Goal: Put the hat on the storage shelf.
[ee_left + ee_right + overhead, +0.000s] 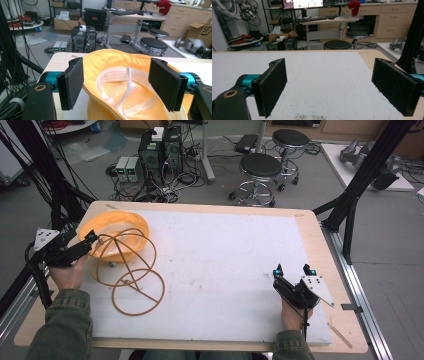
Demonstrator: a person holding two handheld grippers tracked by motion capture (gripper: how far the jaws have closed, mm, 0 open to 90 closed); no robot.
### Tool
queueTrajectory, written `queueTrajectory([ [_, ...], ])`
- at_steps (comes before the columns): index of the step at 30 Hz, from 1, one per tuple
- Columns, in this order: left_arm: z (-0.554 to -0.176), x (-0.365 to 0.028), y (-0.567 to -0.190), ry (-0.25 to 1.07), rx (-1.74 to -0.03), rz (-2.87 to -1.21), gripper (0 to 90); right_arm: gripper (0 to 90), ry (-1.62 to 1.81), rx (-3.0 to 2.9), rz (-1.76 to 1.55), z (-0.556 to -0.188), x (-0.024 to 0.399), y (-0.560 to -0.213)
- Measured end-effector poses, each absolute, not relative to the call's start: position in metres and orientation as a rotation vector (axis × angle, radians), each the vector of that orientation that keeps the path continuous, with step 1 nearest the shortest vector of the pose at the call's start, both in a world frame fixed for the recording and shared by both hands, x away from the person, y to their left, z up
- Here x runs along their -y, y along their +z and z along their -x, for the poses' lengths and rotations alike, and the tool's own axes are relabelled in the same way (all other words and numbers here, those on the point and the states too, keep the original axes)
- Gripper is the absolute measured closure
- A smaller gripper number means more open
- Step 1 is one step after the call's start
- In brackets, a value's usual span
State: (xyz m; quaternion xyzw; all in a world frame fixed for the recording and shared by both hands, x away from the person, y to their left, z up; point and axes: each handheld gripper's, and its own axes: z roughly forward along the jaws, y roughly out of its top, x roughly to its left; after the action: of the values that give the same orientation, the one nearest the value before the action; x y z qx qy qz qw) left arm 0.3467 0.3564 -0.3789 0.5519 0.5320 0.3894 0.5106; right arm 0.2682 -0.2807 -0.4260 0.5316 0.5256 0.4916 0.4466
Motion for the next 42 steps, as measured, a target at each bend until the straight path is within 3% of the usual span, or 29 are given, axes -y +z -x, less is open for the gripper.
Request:
queueTrajectory([
  [9,-0.364,-0.358,-0.372,0.966,-1.295,-1.383,28.6,11.8,1.196,-1.327,-1.307,-0.272,0.281,-0.428],
  [28,-0.397,-0.379,-0.379,0.837,-1.444,-1.373,29.0,11.8,1.208,-1.344,-1.310,-0.272,0.279,-0.428],
  [42,-0.413,-0.384,-0.377,0.820,-1.522,-1.404,28.9,11.9,1.220,-1.351,-1.306,-0.273,0.278,-0.428],
])
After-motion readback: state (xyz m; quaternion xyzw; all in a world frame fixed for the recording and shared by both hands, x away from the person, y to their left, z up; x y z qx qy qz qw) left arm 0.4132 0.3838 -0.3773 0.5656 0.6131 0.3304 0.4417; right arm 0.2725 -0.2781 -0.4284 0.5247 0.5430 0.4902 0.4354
